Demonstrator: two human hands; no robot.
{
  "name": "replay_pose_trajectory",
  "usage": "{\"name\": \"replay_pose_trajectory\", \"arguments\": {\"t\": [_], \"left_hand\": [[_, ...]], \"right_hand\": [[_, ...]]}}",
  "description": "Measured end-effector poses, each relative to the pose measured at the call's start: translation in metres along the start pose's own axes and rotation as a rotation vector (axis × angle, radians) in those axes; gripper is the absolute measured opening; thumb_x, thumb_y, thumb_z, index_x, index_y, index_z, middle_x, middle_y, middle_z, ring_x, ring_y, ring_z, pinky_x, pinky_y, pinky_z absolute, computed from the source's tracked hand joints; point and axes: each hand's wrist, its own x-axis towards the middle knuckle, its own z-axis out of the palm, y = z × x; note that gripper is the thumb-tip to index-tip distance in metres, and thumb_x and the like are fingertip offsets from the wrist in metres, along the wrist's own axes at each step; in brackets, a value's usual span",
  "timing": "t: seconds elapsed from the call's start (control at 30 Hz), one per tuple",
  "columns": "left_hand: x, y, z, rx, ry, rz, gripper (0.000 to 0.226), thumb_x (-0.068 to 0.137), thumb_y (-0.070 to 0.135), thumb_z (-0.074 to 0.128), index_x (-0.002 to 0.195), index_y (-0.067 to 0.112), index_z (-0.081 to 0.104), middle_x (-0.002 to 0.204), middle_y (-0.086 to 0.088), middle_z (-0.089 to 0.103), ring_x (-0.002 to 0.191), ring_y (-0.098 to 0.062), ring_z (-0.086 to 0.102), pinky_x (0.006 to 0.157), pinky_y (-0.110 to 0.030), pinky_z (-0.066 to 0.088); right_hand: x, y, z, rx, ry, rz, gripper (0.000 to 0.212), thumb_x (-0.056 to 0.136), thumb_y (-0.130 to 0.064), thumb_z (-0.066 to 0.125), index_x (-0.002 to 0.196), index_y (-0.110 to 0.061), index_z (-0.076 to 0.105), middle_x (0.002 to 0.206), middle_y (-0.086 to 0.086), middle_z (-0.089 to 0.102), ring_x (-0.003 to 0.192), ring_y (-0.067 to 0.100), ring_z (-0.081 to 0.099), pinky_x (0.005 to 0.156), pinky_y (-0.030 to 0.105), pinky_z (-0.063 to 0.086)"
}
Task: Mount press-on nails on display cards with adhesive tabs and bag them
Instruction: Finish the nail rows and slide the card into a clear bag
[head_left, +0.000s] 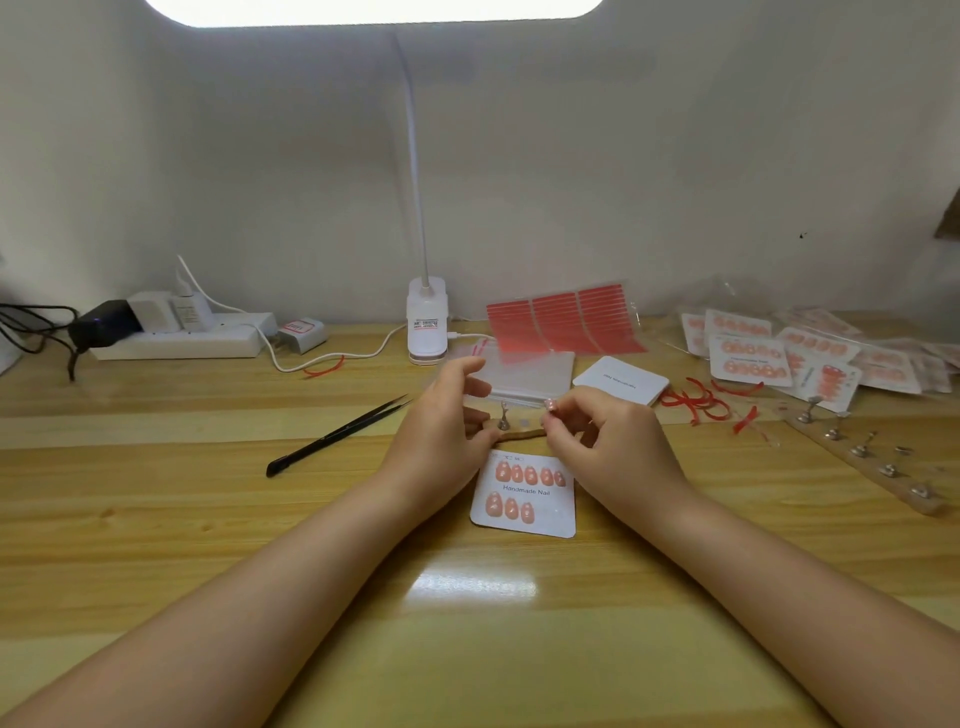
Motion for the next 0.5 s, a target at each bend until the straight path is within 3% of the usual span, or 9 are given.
{"name": "replay_pose_trajectory", "arguments": {"t": [0.07, 0.17, 0.3, 0.5], "left_hand": [[-0.001, 0.0, 0.001, 0.028, 0.001, 0.002, 0.066, 0.086, 0.009, 0.07, 0.142, 0.02, 0.036, 0.12, 0.005, 0.055, 0.102, -0.009, 0.061, 0.091, -0.028, 0.053], [-0.004, 0.005, -0.003, 0.088, 0.114, 0.149, 0.059, 0.086, 0.01, 0.069, 0.138, 0.014, 0.042, 0.119, 0.002, 0.06, 0.113, -0.008, 0.055, 0.098, -0.026, 0.045], [-0.011, 0.019, -0.002, 0.066, 0.142, 0.36, 0.055, 0.082, 0.011, 0.076, 0.131, 0.006, 0.051, 0.11, -0.002, 0.068, 0.107, -0.013, 0.063, 0.095, -0.031, 0.048], [-0.013, 0.022, 0.004, 0.136, 0.151, 0.479, 0.052, 0.079, 0.008, 0.079, 0.125, 0.0, 0.057, 0.104, -0.005, 0.072, 0.1, -0.024, 0.068, 0.088, -0.049, 0.051]], "right_hand": [[0.0, -0.001, -0.001, 0.046, 0.01, -0.016, 0.004, 0.088, -0.012, 0.067, 0.088, -0.015, 0.07, 0.071, -0.017, 0.062, 0.066, -0.003, 0.059, 0.06, 0.009, 0.042], [0.0, -0.002, -0.003, 0.102, 0.024, -0.037, 0.006, 0.087, -0.008, 0.068, 0.088, -0.013, 0.071, 0.074, -0.01, 0.067, 0.065, -0.001, 0.062, 0.062, 0.01, 0.046], [0.0, -0.002, -0.003, 0.128, 0.034, -0.074, 0.008, 0.087, -0.009, 0.069, 0.093, -0.012, 0.074, 0.08, -0.005, 0.071, 0.067, 0.004, 0.064, 0.066, 0.02, 0.052], [-0.002, -0.003, -0.001, 0.127, 0.035, -0.152, 0.014, 0.085, -0.006, 0.072, 0.097, -0.012, 0.076, 0.081, -0.01, 0.069, 0.074, 0.006, 0.064, 0.067, 0.014, 0.049]]}}
